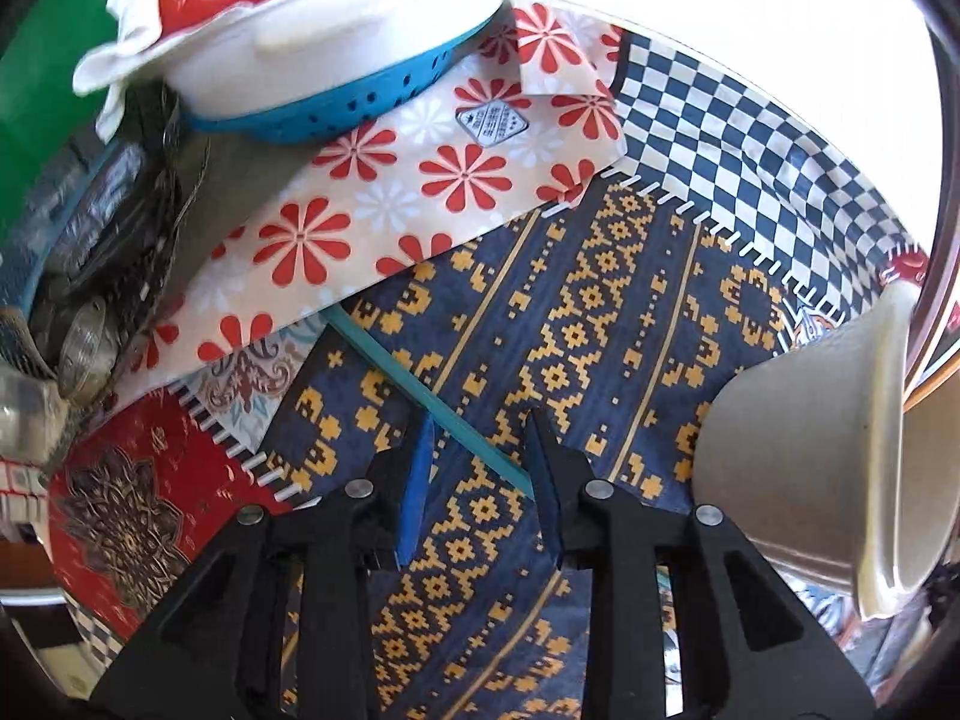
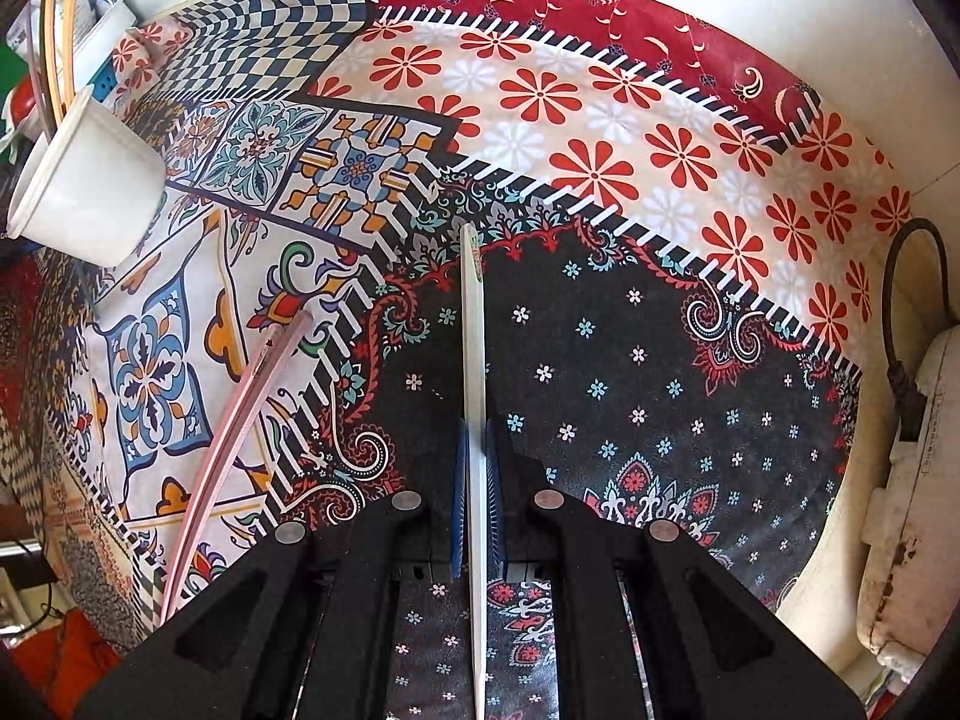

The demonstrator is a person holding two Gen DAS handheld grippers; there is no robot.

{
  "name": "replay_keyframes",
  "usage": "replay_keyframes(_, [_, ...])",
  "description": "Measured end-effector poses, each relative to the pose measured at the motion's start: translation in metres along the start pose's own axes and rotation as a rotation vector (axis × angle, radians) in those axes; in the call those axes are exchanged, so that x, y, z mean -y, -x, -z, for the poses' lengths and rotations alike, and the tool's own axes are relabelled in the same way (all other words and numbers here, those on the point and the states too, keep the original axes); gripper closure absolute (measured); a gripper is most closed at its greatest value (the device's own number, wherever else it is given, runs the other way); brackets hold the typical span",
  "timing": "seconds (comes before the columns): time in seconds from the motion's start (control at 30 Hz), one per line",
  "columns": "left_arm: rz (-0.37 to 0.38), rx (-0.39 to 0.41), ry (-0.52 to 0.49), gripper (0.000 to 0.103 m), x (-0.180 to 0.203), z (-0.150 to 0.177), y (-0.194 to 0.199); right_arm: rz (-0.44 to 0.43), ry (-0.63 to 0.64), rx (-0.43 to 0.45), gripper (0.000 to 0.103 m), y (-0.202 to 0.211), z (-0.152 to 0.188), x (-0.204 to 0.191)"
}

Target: Organize utensils

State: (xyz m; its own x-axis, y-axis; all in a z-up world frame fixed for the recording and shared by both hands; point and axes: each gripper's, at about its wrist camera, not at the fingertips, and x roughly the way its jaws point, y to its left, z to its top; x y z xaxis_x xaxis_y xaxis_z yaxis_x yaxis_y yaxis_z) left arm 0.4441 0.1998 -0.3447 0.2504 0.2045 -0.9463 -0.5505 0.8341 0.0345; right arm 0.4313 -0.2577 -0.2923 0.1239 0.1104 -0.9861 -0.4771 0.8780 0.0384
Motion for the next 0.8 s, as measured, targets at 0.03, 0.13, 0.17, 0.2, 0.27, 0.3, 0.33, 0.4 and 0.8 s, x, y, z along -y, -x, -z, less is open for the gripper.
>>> replay_keyframes(0.03, [0.007,0.001,-0.008,0.081,0.002,-0.001,0.0,0.0,-0.001,0.001,0.097,0.001,0.001,0.0])
replay_keyframes(0.13, [0.012,0.003,-0.049,0.082,0.007,-0.004,-0.001,0.003,-0.001,0.003,0.097,-0.001,0.004,0.0])
replay_keyframes(0.17, [0.016,0.004,-0.067,0.083,0.008,-0.005,-0.001,0.0,-0.003,0.003,0.097,-0.001,0.003,0.0])
replay_keyframes(0.2, [0.019,0.004,-0.087,0.083,0.008,-0.005,0.0,-0.005,-0.004,0.001,0.097,0.0,0.0,0.0])
replay_keyframes(0.27, [0.039,-0.007,-0.128,0.085,0.009,-0.005,0.0,-0.01,-0.002,0.001,0.097,-0.001,-0.007,-0.001])
replay_keyframes(0.3, [0.05,-0.014,-0.147,0.089,0.011,-0.004,0.0,-0.013,-0.003,0.002,0.097,-0.002,-0.008,-0.001])
replay_keyframes(0.33, [0.058,-0.02,-0.172,0.091,0.012,0.002,0.001,-0.015,-0.002,0.003,0.097,-0.001,-0.008,0.0])
replay_keyframes(0.4, [0.07,-0.029,-0.22,0.092,0.013,0.009,0.004,-0.013,0.003,0.006,0.097,0.0,-0.007,0.004])
replay_keyframes(0.8, [0.192,-0.133,-0.335,0.097,0.006,0.054,0.018,0.007,0.025,0.014,0.095,0.001,-0.037,-0.017])
